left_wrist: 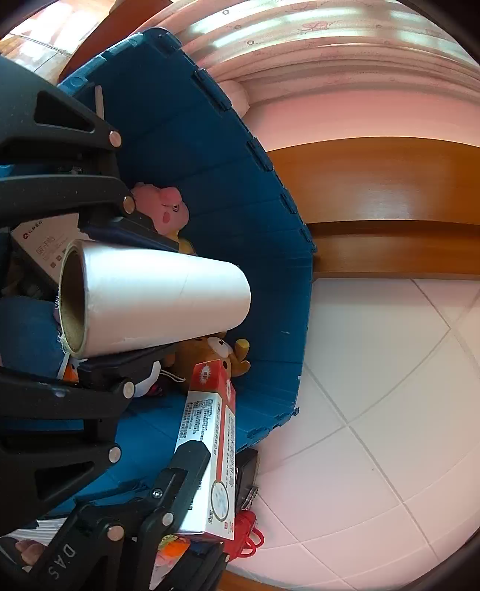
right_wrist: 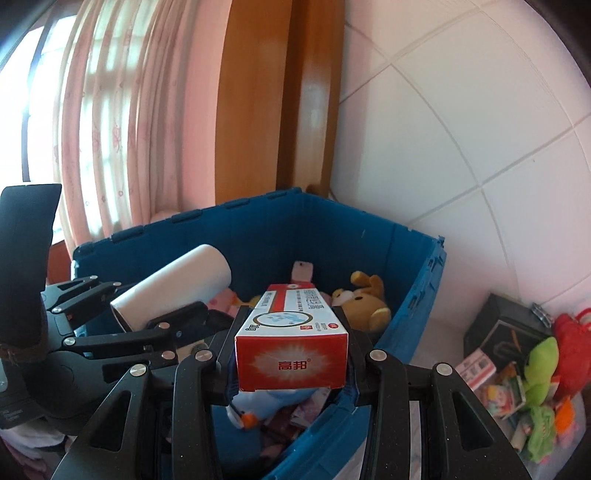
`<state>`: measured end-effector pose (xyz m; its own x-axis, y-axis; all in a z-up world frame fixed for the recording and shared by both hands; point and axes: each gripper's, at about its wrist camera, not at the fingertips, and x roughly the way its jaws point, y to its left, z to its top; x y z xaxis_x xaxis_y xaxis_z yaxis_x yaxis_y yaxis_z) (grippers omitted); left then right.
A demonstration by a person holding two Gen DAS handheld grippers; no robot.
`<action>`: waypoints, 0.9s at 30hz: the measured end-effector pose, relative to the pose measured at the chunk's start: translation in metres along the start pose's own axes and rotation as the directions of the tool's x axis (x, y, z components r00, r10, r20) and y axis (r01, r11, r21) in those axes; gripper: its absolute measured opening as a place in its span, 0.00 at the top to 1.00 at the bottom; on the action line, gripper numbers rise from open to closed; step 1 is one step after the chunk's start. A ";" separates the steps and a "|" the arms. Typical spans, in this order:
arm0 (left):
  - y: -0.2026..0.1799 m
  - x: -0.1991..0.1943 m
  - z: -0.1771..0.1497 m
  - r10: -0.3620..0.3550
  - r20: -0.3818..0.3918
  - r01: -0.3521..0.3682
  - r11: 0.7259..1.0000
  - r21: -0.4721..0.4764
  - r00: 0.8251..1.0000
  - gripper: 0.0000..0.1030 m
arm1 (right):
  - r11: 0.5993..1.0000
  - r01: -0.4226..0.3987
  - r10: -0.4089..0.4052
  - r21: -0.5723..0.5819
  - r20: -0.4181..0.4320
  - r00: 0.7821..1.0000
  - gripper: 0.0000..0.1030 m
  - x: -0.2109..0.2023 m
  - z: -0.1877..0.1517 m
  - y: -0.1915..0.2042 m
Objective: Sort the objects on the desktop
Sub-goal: 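Carry the paper roll and ointment box over the blue crate, then open both grippers to drop the paper roll and ointment box in the crate, then move both grippers back over the table pile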
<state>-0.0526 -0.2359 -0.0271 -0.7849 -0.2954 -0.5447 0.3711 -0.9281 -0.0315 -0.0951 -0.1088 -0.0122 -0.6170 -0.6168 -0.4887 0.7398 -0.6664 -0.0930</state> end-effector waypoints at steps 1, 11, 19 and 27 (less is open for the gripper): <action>0.002 0.004 0.001 -0.014 -0.005 0.014 1.000 0.000 1.000 0.56 | 1.000 0.012 -0.012 -0.001 -0.015 1.000 0.60 0.005 0.002 0.001; 0.009 -0.002 0.002 0.005 -0.001 -0.005 1.000 -0.018 1.000 0.43 | 0.995 0.100 -0.099 0.003 -0.063 0.993 0.21 0.013 0.000 0.000; -0.005 -0.038 0.007 -0.022 0.089 0.026 0.999 -0.035 0.996 0.37 | 0.990 0.122 -0.121 0.067 -0.008 0.993 0.03 -0.028 -0.008 -0.024; -0.097 -0.090 0.010 -0.158 0.202 0.146 0.987 0.073 0.967 0.25 | 0.966 0.182 -0.195 0.184 0.053 0.979 0.00 -0.101 -0.042 -0.096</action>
<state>-0.0225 -0.1216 0.0335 -0.9175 -0.1850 -0.3520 0.2155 -0.9753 -0.0494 -0.0928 0.0351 0.0098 -0.7629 -0.4965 -0.4141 0.5526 -0.8332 -0.0191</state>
